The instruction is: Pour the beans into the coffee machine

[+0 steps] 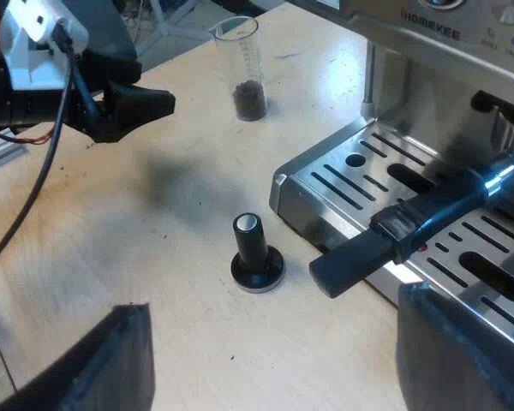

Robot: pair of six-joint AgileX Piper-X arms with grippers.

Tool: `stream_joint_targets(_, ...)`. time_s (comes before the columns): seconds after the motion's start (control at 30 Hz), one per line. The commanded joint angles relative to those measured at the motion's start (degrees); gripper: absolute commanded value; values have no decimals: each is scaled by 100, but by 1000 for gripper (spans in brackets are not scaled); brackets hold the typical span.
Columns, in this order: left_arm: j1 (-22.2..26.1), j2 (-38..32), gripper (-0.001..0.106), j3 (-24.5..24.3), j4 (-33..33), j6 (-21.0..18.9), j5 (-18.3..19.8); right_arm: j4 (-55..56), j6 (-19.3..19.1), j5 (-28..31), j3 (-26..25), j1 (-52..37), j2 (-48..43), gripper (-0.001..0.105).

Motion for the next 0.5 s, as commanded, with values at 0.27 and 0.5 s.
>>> stream_joint_targets(0.27,-20,779,72,4,-1202,24,23,-36,-24,-24,-53,4,-49,62)
stream_joint_targets(0.5,-20,1273,72,4,-1648,-1,23,-36,-24,-24,-53,4,-49,62)
